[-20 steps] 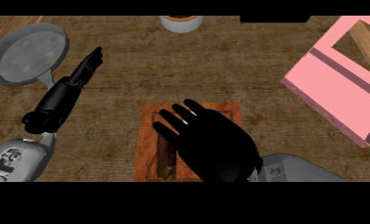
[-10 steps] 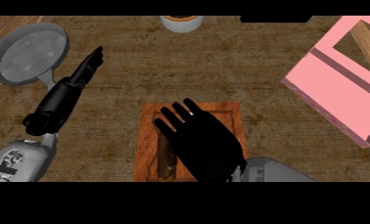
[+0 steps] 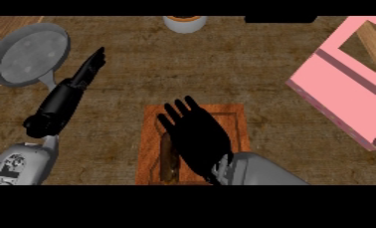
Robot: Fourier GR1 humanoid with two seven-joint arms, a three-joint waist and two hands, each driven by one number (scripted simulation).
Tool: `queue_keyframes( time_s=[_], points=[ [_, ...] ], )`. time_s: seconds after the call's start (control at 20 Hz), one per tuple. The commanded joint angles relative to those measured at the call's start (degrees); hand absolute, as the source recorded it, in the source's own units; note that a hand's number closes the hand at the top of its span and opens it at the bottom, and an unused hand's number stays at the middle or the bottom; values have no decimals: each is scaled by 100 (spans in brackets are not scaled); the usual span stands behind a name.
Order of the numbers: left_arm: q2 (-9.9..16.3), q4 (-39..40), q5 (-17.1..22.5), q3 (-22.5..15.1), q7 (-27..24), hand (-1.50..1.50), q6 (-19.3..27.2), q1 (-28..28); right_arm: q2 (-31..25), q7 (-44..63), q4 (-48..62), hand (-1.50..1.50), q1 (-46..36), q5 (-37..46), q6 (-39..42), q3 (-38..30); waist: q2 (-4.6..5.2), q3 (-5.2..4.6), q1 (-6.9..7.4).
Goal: Pick the can from the cutting board and place it in the cardboard box
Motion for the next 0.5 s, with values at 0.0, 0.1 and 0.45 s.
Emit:
queue_keyframes(
  time_s=[0.0, 0.1, 0.45],
  points=[
    [-209, 279, -186, 108, 113, 0, -82, -345, -267, -419, -75, -150, 378, 413, -174, -14, 1, 0, -39],
    [-377, 309, -373, 43, -82, 0, -35, -181, 524, -218, 472, -150, 57, 578, -80, -81, 2, -1, -16],
    [-222, -194, -227, 514, 219, 0, -468, -11, 129, -1074, 404, -150, 452, 780, -11, -505, -4, 0, -14]
  ],
)
